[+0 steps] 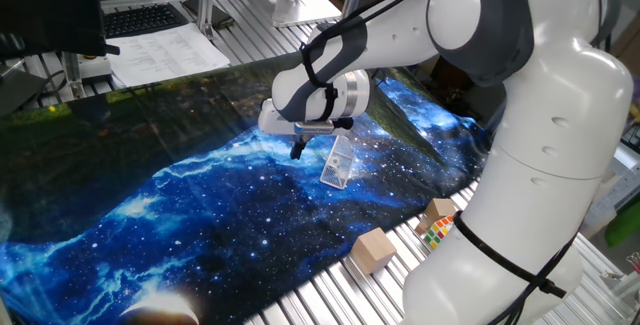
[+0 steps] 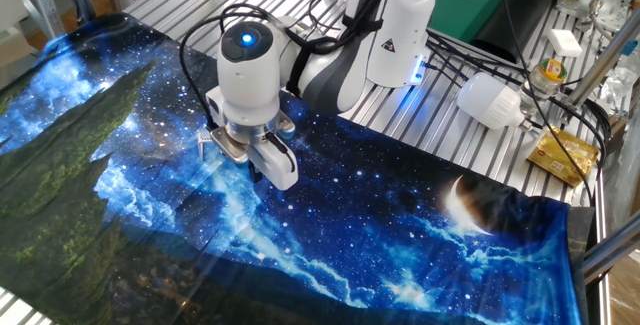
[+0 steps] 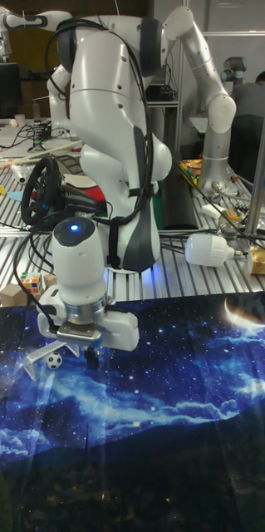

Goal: Push the soccer ball into the goal

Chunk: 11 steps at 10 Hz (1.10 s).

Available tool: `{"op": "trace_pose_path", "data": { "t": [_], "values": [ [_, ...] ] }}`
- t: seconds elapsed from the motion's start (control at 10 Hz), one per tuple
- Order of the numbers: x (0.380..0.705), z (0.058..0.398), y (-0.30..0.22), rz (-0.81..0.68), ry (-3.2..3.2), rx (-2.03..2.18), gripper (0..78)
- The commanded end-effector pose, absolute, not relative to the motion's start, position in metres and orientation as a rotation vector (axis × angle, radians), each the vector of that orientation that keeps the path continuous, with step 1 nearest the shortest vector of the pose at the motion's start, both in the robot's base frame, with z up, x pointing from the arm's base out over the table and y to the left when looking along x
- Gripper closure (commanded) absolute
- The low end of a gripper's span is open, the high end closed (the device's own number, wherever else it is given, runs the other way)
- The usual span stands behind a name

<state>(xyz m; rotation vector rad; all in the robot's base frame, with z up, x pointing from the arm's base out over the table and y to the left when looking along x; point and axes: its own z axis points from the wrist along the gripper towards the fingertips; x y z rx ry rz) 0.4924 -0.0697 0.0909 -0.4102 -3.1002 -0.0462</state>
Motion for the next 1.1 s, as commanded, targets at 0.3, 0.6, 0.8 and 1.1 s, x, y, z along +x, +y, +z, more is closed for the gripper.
{"op": "trace_pose_path", "data": {
  "t": [0.3,0.6,0.8,1.1],
  "values": [
    [0.487,0.109,-0.038,-0.052,-3.137,-0.229,77.6],
    [0.476,0.127,-0.015,-0.046,-3.131,-0.289,77.6],
    [0.471,0.137,-0.007,-0.045,-3.131,-0.277,77.6],
    [0.469,0.153,-0.001,-0.054,-3.129,-0.236,77.6]
  ]
}}
